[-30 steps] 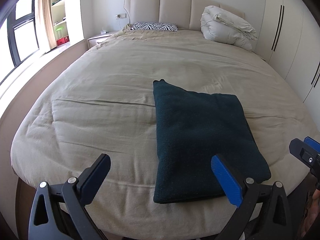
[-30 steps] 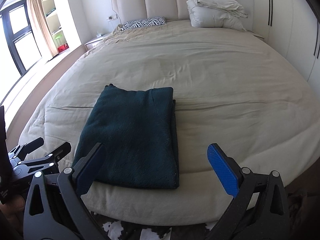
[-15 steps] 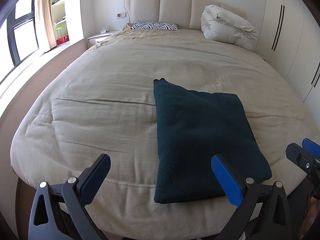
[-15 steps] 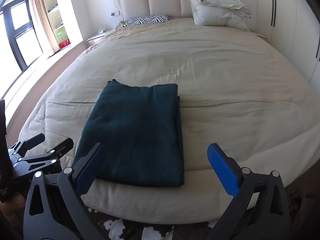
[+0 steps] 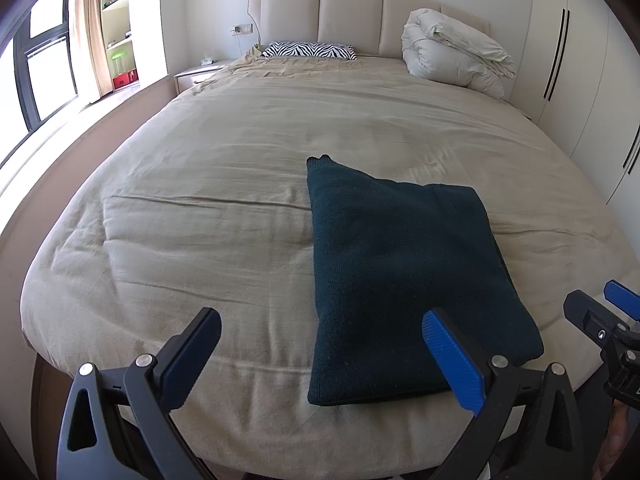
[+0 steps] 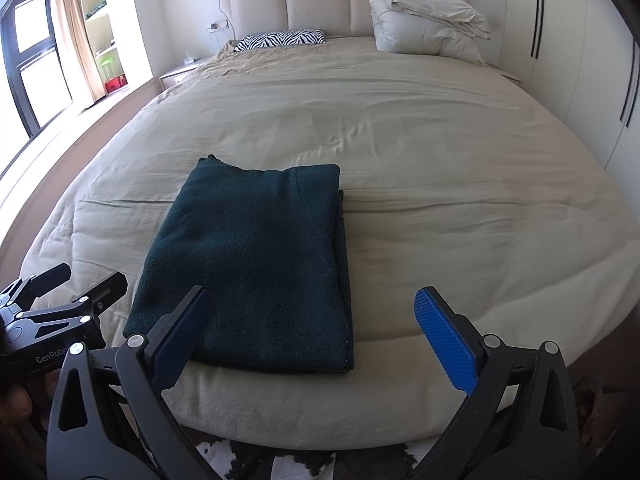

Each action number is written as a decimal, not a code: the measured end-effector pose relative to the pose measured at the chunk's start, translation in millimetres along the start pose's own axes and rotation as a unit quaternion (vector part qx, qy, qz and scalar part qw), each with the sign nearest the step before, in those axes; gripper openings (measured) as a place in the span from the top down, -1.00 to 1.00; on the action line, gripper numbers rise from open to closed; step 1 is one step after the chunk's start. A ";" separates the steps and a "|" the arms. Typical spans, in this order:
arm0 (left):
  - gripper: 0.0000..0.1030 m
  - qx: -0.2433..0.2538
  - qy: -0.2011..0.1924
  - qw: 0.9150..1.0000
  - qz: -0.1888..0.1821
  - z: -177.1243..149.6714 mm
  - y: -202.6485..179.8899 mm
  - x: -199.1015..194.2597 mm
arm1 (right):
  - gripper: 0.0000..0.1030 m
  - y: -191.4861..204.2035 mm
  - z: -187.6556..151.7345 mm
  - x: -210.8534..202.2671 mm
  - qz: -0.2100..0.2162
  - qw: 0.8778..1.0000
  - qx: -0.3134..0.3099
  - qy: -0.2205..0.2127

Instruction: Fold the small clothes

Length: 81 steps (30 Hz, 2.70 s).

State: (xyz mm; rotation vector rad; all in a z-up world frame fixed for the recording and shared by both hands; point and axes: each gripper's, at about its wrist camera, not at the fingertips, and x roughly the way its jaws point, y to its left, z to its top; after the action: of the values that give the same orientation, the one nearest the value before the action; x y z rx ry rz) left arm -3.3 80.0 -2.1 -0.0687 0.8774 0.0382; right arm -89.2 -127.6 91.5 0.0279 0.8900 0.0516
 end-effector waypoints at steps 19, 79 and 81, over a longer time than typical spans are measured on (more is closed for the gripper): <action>-1.00 -0.002 0.001 1.000 0.002 -1.1 -1.5 -1.2 | -1.00 -0.3 -1.6 4.7 -0.004 1.000 0.006 0.005; -1.00 -0.001 0.005 1.000 0.001 -2.3 0.9 0.6 | -1.00 0.3 -11.2 7.9 0.000 1.000 0.009 0.012; -1.00 -0.001 0.006 1.000 0.001 -2.2 0.9 0.6 | -1.00 -0.1 -11.0 8.1 0.000 1.000 0.009 0.012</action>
State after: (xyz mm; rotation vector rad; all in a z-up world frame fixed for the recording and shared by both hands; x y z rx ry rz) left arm -4.7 80.7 -4.0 -0.0694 0.8886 0.0404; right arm -92.6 -127.2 78.3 0.0441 0.9143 0.0436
